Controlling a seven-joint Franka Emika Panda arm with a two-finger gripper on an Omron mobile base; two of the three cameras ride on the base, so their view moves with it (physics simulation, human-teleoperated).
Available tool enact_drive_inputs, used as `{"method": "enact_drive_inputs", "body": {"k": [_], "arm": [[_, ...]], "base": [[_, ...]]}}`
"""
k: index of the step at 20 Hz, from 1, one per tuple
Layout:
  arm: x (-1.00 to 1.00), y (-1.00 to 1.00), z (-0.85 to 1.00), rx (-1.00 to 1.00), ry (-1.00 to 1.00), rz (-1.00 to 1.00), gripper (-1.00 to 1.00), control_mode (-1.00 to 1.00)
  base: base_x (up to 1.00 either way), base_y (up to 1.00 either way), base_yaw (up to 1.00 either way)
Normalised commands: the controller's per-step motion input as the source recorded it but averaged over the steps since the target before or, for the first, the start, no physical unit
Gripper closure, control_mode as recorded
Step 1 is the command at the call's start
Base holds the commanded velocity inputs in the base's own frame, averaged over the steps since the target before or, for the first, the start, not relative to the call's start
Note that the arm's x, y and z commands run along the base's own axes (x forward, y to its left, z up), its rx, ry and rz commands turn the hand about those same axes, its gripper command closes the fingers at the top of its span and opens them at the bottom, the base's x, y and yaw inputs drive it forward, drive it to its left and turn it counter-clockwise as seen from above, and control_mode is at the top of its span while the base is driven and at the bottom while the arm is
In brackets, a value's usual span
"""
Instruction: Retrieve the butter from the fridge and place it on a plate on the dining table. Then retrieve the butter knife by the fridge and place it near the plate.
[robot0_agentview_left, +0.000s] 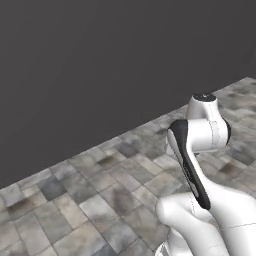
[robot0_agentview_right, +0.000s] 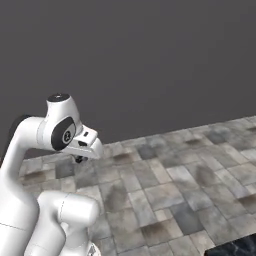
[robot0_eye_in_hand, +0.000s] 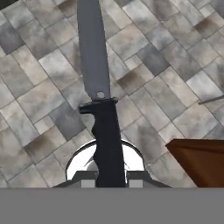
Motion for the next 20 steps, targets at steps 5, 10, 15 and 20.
{"method": "enact_drive_inputs", "body": {"k": [5, 10, 15, 20], "arm": [[0.0, 0.0, 0.0, 0.0, 0.0, 0.0, 1.0, 1.0], [0.0, 0.0, 0.0, 0.0, 0.0, 0.0, 1.0, 1.0], [0.0, 0.0, 0.0, 0.0, 0.0, 0.0, 1.0, 1.0], [0.0, 0.0, 0.0, 0.0, 0.0, 0.0, 1.0, 1.0]], "base": [[1.0, 0.57, -0.63], [0.99, 0.44, -0.71], [0.73, 0.23, -0.81], [0.44, 0.06, -0.91]]}}
